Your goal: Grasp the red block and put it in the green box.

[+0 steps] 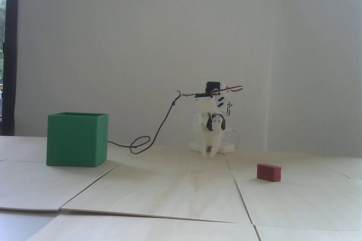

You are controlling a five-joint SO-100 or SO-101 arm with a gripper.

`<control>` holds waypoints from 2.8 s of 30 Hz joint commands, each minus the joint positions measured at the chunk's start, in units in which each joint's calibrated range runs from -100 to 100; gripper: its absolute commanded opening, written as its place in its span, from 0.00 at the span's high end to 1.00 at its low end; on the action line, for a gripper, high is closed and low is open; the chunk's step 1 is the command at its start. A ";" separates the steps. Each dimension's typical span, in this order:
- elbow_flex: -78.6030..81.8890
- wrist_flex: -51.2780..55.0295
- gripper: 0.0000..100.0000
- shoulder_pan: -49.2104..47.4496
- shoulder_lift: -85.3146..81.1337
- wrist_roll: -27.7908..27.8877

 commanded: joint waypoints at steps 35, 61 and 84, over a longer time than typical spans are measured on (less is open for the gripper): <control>0.64 0.93 0.97 0.29 -0.29 -0.02; 0.64 0.93 0.97 0.29 -0.29 -0.02; 0.64 -2.45 0.97 -7.43 -0.37 0.29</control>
